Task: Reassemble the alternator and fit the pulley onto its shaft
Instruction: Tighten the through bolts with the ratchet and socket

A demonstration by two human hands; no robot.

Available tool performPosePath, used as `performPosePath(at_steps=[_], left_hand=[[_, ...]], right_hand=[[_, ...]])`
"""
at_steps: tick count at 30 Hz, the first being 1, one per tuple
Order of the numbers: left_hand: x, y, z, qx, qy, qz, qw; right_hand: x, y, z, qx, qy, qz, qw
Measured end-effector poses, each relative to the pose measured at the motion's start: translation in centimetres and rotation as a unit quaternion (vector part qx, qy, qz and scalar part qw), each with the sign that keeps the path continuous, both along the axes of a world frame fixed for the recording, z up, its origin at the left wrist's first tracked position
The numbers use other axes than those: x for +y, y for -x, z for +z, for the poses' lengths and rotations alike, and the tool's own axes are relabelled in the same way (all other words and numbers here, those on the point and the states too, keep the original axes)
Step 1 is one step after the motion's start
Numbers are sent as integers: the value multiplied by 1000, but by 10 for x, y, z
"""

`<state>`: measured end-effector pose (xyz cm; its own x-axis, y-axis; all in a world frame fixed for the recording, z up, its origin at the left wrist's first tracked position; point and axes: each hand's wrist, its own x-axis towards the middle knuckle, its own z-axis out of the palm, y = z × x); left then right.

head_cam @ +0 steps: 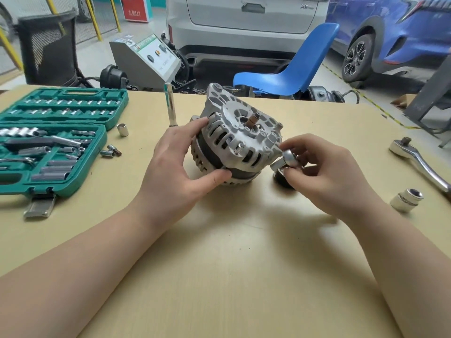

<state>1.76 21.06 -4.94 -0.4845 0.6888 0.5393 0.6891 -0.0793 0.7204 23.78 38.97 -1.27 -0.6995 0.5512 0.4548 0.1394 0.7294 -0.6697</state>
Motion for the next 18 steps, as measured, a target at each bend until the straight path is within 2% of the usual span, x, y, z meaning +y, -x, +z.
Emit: performPosePath(at_steps=[4, 6, 11, 16, 18], left_hand=[[2, 3, -2, 0, 14, -7, 1000], [2, 2, -2, 1, 17, -4, 1000], [1, 2, 1, 3, 23, 3, 1000], [1, 2, 1, 8, 21, 0, 1000], [1, 3, 1, 5, 18, 1, 1000]], right_hand=[[-12, -5, 11, 84, 55, 24, 995], [-18, -1, 27, 105, 52, 56, 992], [-21, 24, 75, 0, -49, 115, 992], [-19, 45, 98, -139, -122, 169, 968], [-15, 47, 103, -153, -128, 185, 962]])
